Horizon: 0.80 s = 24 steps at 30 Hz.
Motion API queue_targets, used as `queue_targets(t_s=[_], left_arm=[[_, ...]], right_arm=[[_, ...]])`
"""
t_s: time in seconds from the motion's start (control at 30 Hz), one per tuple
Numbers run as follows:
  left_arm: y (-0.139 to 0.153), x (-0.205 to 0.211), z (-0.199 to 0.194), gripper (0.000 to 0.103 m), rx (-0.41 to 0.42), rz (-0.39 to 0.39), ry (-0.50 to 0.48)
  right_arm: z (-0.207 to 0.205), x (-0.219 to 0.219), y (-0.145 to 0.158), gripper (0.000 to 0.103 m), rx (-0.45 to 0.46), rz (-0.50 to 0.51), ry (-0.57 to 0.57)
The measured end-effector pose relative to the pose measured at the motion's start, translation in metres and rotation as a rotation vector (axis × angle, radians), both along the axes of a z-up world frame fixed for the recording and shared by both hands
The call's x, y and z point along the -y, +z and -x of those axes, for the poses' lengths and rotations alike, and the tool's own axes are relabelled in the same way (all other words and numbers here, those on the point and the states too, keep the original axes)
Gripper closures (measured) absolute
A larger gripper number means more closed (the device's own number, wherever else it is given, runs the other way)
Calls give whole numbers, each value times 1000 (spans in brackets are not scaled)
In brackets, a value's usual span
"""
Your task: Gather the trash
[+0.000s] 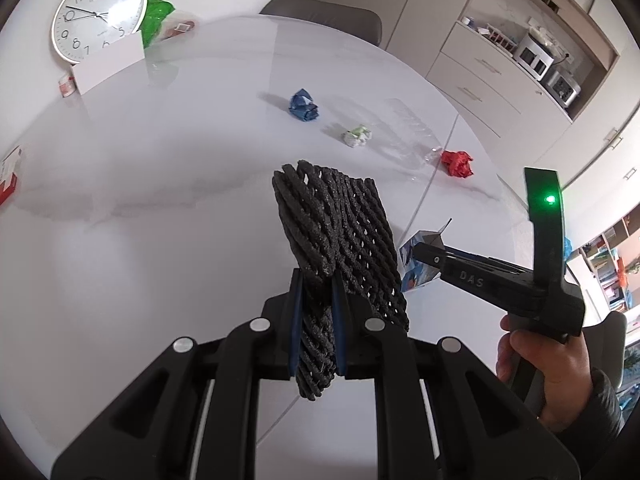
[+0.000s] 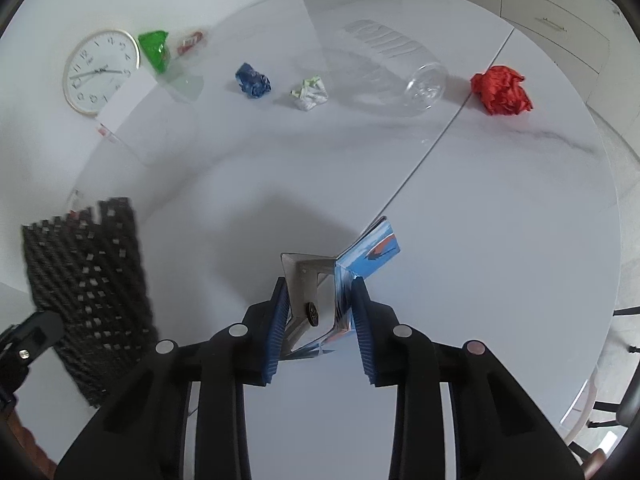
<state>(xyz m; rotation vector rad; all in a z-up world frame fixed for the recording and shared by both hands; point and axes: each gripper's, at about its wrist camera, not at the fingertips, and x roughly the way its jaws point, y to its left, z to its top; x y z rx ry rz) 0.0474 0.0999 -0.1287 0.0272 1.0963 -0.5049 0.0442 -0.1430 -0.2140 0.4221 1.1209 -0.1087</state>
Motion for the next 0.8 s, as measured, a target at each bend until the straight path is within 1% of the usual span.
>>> queue_targets(t_s=[0.13,0.2,0.33,0.37,0.43,0.47,0.57,0.63,0.7,0.8], left_arm=[[7,18,12,90,-4,17,-33],[12,32,19,90,0,22,-62],[22,71,39,90,21,24,-143],[24,79,43,90,25,27,-160],[31,106,56,90,38,32,-216],[32,116,61,90,42,33,-237],[36,159,84,90,42,40,-333],[36,191,101,90,21,50,-416],[31,226,119,90,-28,64,-518],[14,282,149,90,-109,66,-674]], right_arm=[[22,12,20,71,40,-25,-3],[41,23,31,71,59,-28,-18],[89,54,53,71,86,-25,-71],[99,60,56,71,88,-20,-82],[133,82,64,71,88,0,-121],[142,88,65,71,86,7,-133],[191,122,69,71,75,41,-209],[221,144,69,70,72,50,-271],[253,165,69,70,72,56,-341],[302,197,70,70,76,64,-454]])
